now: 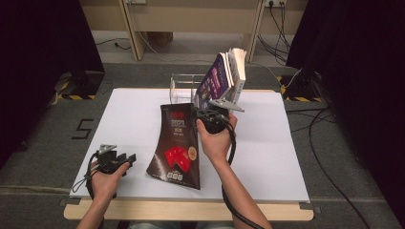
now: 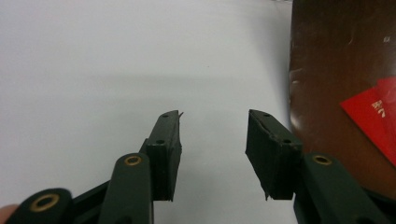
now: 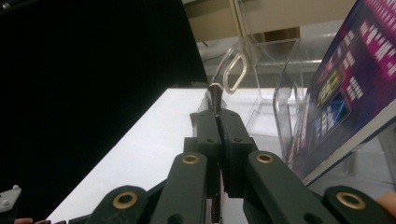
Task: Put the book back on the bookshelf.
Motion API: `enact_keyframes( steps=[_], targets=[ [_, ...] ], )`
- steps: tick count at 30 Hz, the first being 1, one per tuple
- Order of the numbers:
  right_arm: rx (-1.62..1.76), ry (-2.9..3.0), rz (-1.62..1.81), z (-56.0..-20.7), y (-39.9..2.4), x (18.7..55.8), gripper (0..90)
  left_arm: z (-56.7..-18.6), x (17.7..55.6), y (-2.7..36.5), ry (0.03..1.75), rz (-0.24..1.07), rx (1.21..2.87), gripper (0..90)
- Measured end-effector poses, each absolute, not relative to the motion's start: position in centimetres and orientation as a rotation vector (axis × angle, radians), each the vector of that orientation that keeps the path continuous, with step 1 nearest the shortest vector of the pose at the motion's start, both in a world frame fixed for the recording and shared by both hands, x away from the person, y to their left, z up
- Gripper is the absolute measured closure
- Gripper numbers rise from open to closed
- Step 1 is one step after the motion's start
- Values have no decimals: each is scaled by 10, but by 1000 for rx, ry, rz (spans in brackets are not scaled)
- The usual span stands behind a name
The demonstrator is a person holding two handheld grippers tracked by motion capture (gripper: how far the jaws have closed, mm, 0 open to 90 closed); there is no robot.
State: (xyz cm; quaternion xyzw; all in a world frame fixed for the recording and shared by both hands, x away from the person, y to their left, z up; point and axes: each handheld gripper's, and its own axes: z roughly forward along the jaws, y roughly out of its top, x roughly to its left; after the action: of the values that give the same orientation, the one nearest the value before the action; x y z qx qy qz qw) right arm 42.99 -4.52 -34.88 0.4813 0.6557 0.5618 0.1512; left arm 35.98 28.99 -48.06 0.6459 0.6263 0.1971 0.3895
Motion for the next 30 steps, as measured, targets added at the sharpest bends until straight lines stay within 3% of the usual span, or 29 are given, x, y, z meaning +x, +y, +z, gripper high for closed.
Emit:
enact_keyframes(
  steps=[18,30],
  targets=[
    [1309,1740,1664,-309,-58,423,882,-481,360,291,1591,506,1643,544],
    [1339,1673,1636,-305,-73,425,882,-481,360,289,1592,508,1638,545]
  ],
)
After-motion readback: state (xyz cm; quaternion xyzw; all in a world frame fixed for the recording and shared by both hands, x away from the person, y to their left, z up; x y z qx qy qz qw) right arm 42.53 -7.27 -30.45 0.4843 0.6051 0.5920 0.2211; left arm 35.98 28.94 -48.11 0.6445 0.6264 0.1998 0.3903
